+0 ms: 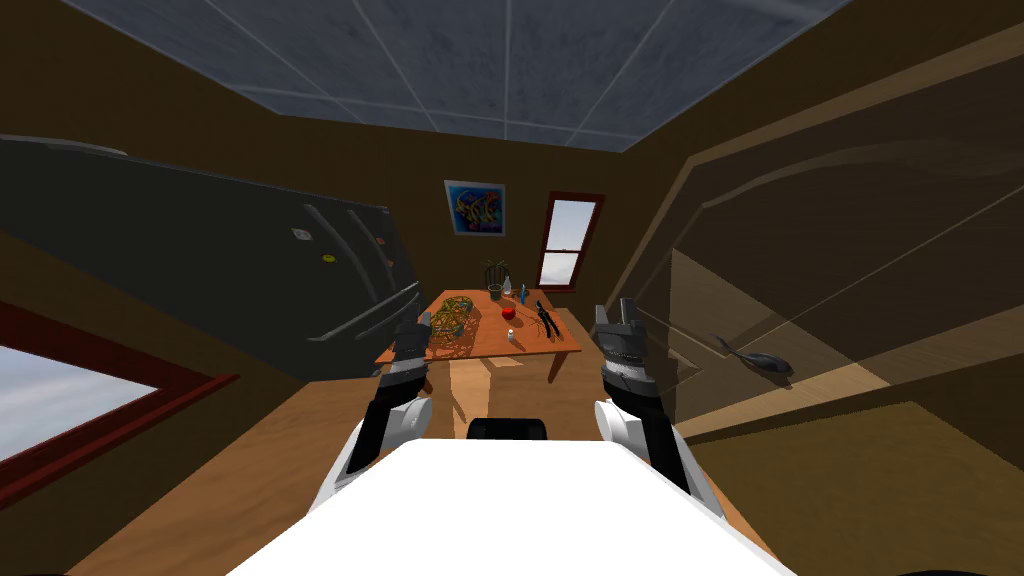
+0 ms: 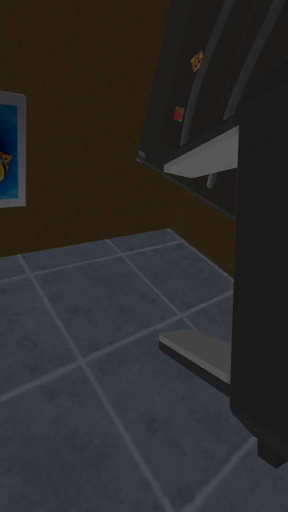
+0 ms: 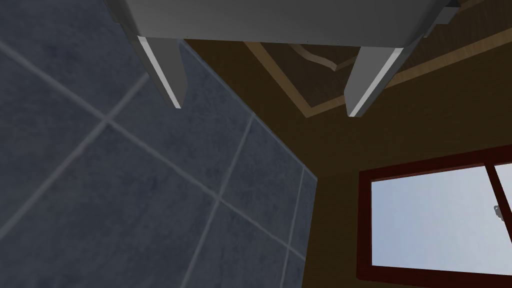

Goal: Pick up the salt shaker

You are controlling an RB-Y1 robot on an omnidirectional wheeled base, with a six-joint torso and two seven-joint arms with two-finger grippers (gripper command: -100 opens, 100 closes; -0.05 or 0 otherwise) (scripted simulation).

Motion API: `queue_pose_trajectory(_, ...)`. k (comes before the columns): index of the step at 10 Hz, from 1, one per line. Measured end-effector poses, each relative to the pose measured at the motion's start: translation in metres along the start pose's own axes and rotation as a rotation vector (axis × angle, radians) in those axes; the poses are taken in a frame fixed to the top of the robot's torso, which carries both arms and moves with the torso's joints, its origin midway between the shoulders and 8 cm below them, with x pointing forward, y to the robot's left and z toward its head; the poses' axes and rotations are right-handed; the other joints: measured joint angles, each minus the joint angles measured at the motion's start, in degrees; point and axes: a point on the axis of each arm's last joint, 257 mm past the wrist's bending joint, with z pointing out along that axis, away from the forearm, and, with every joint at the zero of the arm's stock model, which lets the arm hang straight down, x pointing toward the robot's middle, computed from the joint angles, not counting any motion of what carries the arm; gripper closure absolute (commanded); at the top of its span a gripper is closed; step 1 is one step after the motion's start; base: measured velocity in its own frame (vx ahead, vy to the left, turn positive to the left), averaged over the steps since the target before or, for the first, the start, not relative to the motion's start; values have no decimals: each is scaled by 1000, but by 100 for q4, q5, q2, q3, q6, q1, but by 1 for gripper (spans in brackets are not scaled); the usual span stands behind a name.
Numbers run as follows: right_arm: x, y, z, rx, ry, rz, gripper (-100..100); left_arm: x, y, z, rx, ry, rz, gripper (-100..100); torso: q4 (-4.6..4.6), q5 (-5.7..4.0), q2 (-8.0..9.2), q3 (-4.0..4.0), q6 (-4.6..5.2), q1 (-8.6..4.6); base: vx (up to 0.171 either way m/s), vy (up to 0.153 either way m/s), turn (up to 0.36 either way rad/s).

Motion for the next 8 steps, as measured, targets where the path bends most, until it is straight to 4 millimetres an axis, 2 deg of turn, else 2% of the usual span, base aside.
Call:
queue_pose_trajectory(5,0,0,0,0,0,0,0,16,25,-1,-39,117,86,-100,-1,-4,-6,-3,1,-17,15,-43,-28)
queue_pose_trajectory(8,0,0,0,0,0,0,0,23,57,-4,-93,180,153,-100,-3,-6,-11,-6,0,-26,27,-76,-45)
